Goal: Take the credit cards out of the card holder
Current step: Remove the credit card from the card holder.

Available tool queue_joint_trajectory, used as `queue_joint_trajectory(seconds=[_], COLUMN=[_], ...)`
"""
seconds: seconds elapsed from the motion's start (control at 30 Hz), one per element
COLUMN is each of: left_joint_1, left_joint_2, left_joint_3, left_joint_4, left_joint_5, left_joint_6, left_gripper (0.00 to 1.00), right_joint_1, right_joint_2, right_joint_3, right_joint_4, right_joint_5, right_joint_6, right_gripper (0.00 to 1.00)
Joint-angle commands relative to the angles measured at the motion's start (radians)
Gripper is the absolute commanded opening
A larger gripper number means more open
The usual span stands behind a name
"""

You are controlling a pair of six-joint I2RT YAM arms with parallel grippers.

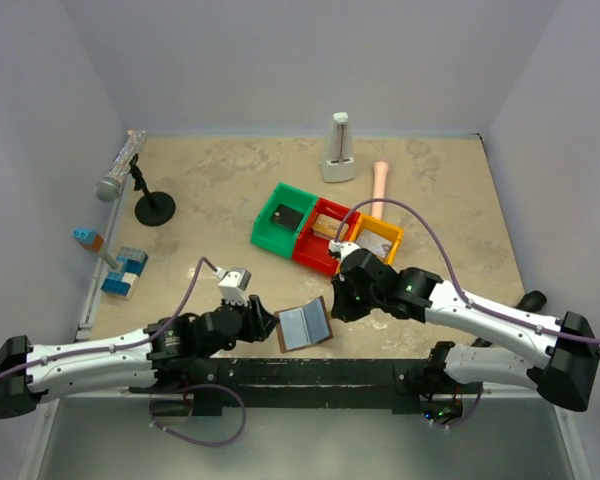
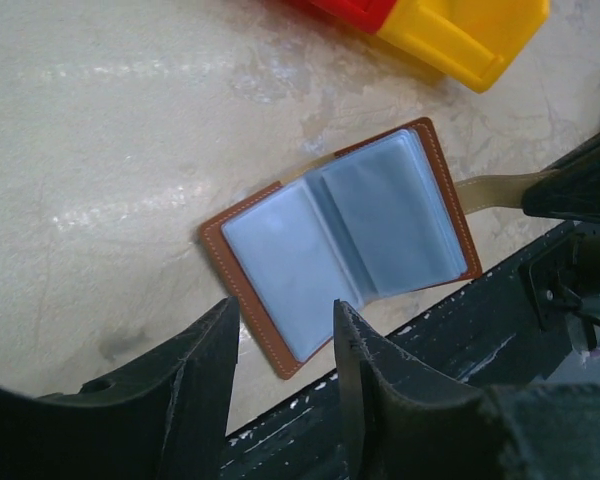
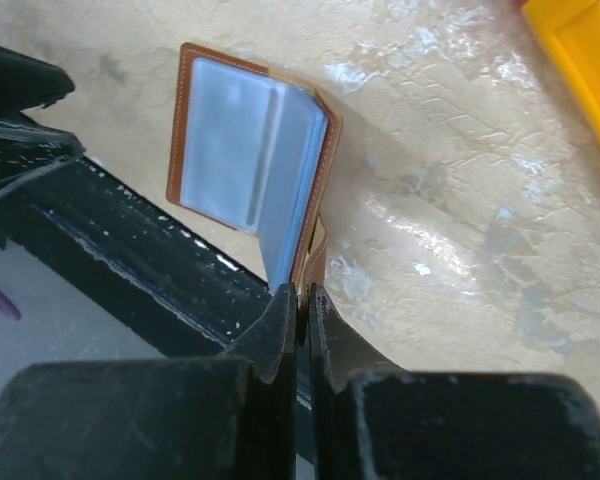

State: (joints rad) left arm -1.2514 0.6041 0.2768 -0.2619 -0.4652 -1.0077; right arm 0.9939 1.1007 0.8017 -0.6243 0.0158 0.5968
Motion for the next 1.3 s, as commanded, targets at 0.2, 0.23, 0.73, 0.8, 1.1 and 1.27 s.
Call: queue_joint_trajectory(seconds=[0.2, 0.23, 0.73, 0.8, 1.1, 1.27], left_joint_1=[0.001, 0.001, 0.004, 0.006, 0.015, 0.02], left_joint_2=[0.273, 0.295, 0.516, 0.531, 0.553, 0.554], left_joint_3=[0.143, 0.148, 0.242, 0.251, 0.245, 0.24], left_joint_4=[0.328, 0.354, 0.411, 0.408, 0.383, 0.383], left_joint_5=[0.135, 0.146, 0.252, 0.255, 0.232, 0.227], left_joint_6=[0.159, 0.162, 0.198, 0.198, 0.176, 0.175], left_gripper=[0.67, 0.68, 0.66, 0.65, 0.56, 0.53], right_joint_1=[0.003, 0.003, 0.003, 0.003, 0.003, 0.003], right_joint_2=[-0.114, -0.13, -0.249, -0.248, -0.265, -0.279], right_joint_3=[-0.14, -0.159, -0.19, -0.187, -0.211, -0.22], right_joint_4=[0.198, 0.215, 0.224, 0.222, 0.241, 0.244], right_joint_5=[-0.123, -0.122, -0.116, -0.119, -0.132, -0.139], right_joint_6=[0.079, 0.093, 0.069, 0.067, 0.097, 0.107], right_gripper=[0.0, 0.0, 0.0, 0.0, 0.0, 0.0])
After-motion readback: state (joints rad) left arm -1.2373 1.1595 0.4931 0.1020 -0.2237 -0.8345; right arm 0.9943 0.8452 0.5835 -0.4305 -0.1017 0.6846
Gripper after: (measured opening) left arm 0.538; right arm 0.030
